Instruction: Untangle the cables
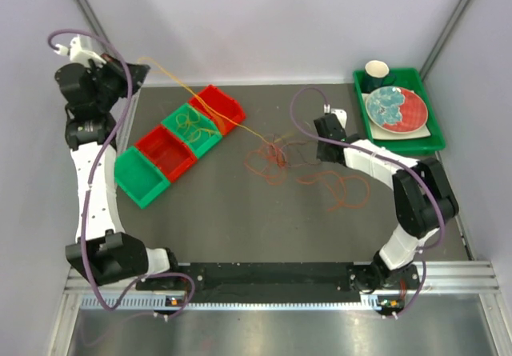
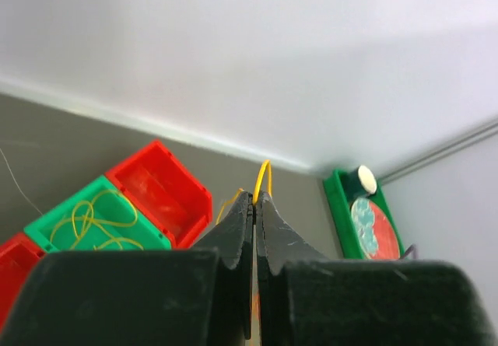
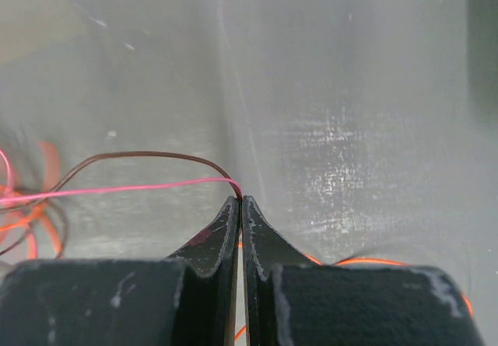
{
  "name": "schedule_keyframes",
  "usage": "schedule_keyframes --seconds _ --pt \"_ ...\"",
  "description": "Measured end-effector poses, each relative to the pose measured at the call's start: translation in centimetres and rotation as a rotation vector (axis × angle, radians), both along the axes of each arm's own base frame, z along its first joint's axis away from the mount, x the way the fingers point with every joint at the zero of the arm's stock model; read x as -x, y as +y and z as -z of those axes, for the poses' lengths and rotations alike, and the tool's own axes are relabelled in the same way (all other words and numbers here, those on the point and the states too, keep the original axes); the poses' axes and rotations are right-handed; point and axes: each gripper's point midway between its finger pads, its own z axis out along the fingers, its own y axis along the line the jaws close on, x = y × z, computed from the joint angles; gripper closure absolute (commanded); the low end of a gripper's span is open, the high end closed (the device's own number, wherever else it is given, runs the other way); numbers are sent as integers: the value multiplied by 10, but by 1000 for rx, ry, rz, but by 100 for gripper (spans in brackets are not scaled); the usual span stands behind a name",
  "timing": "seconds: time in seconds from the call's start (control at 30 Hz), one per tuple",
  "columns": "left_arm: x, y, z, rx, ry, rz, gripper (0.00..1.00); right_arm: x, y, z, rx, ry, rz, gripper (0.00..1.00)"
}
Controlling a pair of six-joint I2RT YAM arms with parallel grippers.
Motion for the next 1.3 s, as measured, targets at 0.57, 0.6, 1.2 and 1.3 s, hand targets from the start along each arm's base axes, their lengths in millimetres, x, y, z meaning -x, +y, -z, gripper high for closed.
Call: schedule_keyframes --seconds 0.57,0.6,1.2,1.3 --pt "21 13 -117 55 -244 15 100 -4 -17 27 33 36 47 100" --pt "20 13 -124 58 -259 19 100 -4 -18 28 35 39 48 100" --pt "8 -2 -181 188 -368 161 100 -3 -22 40 46 65 54 90" --pt "4 -11 -164 224 -335 197 100 0 -12 41 -2 81 27 33"
